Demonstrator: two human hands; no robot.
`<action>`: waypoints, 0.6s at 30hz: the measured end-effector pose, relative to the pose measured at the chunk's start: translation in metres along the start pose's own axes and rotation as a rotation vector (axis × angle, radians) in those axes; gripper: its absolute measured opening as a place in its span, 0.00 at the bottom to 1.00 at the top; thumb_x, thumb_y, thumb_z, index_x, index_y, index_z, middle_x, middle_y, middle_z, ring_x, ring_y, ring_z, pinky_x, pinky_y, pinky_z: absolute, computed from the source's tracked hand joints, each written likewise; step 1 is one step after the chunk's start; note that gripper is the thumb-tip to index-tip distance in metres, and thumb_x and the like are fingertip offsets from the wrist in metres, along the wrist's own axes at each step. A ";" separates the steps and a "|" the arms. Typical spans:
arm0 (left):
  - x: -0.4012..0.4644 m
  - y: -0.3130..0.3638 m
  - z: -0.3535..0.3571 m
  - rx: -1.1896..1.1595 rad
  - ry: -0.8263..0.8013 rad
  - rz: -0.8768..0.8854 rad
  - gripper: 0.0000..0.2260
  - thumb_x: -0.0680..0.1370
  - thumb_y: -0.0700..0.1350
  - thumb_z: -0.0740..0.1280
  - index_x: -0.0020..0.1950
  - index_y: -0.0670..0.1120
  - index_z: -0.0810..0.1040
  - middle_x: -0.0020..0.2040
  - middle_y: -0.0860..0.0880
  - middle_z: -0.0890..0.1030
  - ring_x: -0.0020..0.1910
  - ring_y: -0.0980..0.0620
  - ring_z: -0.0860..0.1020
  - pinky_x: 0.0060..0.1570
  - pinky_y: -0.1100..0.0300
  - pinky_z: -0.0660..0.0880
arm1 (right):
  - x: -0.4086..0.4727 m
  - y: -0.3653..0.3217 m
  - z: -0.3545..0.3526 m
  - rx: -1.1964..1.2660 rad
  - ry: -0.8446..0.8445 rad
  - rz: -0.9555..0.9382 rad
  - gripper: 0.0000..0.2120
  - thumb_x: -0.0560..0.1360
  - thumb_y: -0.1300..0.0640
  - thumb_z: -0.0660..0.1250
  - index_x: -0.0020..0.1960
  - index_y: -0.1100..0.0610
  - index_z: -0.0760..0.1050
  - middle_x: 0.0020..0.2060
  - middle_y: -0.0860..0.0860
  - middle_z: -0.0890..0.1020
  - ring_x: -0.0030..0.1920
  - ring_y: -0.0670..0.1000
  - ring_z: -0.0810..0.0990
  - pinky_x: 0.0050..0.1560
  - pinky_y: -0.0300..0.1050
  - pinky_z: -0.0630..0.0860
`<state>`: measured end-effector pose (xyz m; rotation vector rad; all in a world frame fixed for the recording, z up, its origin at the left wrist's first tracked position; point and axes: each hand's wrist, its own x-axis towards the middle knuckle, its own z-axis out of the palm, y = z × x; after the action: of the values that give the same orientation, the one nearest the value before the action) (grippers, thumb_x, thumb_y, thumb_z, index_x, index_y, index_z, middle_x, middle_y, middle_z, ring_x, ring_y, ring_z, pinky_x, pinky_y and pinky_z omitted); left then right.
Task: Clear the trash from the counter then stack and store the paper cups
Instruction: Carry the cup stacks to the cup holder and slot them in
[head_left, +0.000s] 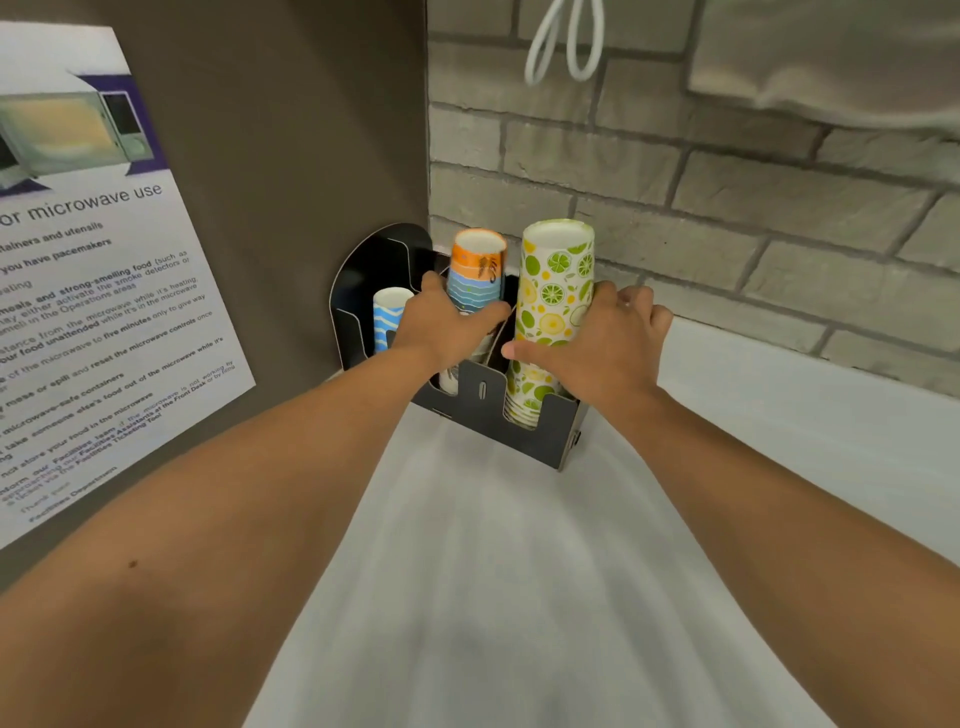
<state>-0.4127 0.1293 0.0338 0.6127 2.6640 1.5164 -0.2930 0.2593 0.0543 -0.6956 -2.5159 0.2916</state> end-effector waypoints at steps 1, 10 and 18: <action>0.000 0.000 0.000 -0.001 -0.009 -0.010 0.28 0.72 0.57 0.71 0.66 0.45 0.67 0.53 0.50 0.77 0.52 0.51 0.76 0.48 0.59 0.73 | -0.001 0.000 0.000 -0.014 -0.008 -0.005 0.48 0.54 0.21 0.67 0.58 0.57 0.69 0.55 0.52 0.77 0.63 0.55 0.66 0.58 0.49 0.59; -0.004 0.001 -0.004 -0.016 0.010 -0.025 0.27 0.67 0.57 0.74 0.60 0.47 0.71 0.53 0.48 0.79 0.51 0.52 0.78 0.48 0.58 0.77 | 0.003 0.003 0.001 0.061 0.019 -0.005 0.40 0.60 0.27 0.68 0.59 0.57 0.71 0.52 0.53 0.77 0.62 0.56 0.66 0.57 0.49 0.59; -0.007 -0.003 -0.003 0.029 0.077 0.000 0.28 0.68 0.56 0.76 0.61 0.45 0.71 0.54 0.48 0.80 0.50 0.53 0.78 0.45 0.62 0.74 | 0.000 0.003 0.000 0.089 0.010 0.004 0.42 0.61 0.29 0.70 0.63 0.57 0.70 0.55 0.53 0.77 0.64 0.55 0.66 0.57 0.48 0.58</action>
<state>-0.4075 0.1234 0.0318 0.5676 2.7470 1.5341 -0.2915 0.2618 0.0538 -0.6657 -2.4758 0.3987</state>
